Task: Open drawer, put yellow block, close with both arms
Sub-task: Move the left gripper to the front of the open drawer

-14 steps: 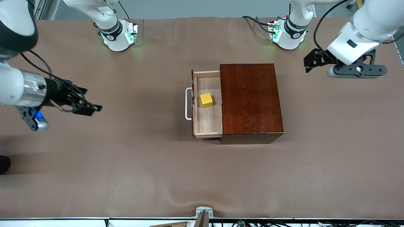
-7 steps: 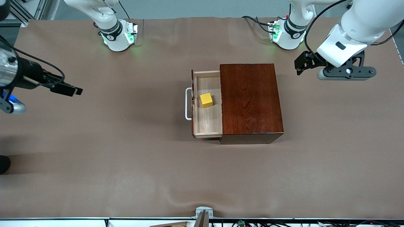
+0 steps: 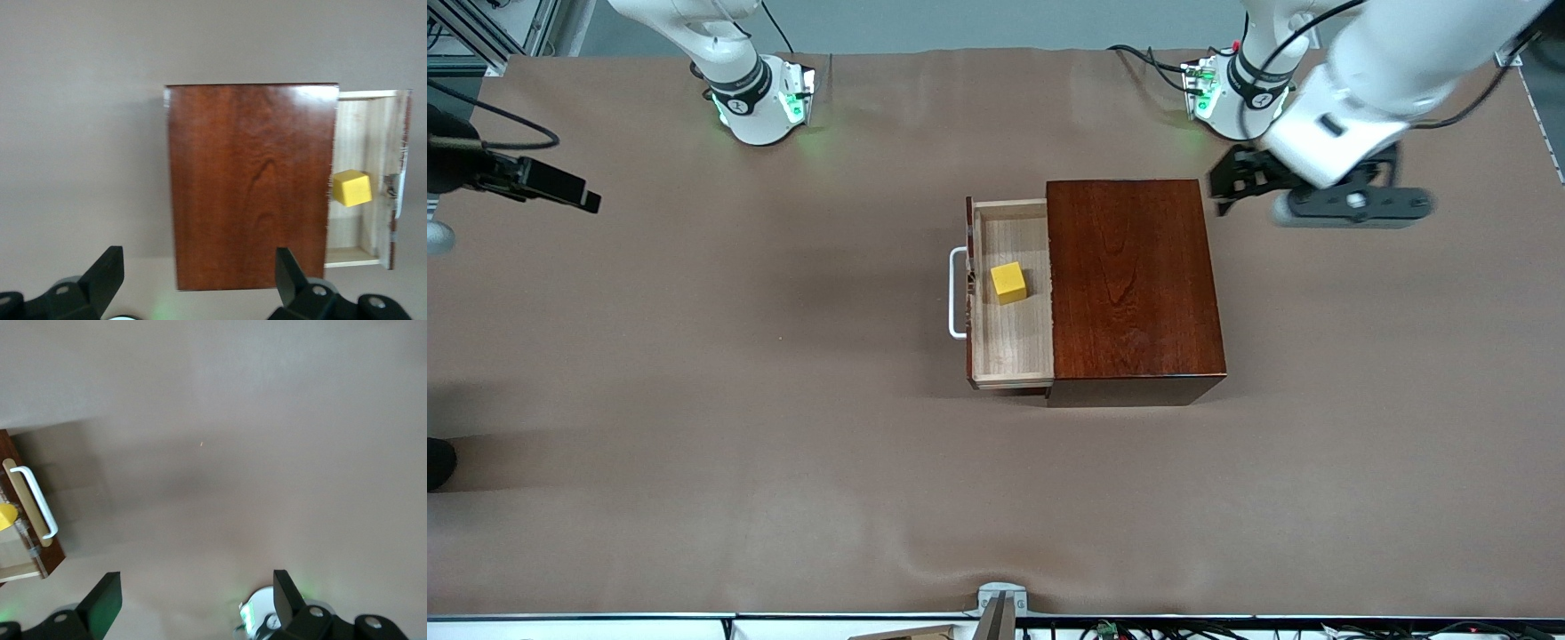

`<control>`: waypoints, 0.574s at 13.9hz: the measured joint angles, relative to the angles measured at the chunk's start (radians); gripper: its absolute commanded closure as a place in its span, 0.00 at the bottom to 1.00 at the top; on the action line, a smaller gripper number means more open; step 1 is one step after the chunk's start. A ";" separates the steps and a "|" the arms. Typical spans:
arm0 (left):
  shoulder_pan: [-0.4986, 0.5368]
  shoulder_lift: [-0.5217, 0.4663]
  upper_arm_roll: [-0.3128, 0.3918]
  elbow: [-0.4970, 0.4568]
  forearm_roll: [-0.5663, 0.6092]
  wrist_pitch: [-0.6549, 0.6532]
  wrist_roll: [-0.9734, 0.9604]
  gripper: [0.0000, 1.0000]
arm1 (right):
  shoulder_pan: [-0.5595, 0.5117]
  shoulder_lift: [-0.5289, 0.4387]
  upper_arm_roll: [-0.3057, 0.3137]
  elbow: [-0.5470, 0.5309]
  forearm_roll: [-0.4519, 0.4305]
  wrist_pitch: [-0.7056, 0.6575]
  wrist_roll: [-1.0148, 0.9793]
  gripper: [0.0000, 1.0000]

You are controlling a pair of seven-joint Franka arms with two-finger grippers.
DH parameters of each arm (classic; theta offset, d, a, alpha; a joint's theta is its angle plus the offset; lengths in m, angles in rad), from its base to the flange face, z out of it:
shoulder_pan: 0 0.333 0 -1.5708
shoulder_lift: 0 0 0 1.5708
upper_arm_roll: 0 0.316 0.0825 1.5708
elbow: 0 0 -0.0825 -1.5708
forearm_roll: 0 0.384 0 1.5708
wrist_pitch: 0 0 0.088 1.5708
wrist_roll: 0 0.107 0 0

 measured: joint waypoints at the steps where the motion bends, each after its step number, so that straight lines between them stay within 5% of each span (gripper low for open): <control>1: -0.036 0.027 -0.001 0.018 0.000 0.015 -0.054 0.00 | 0.000 -0.017 0.008 -0.014 -0.024 0.026 -0.043 0.00; 8: -0.318 0.229 0.011 0.052 0.017 0.282 -0.483 0.00 | -0.001 -0.159 -0.022 -0.246 -0.067 0.152 -0.197 0.00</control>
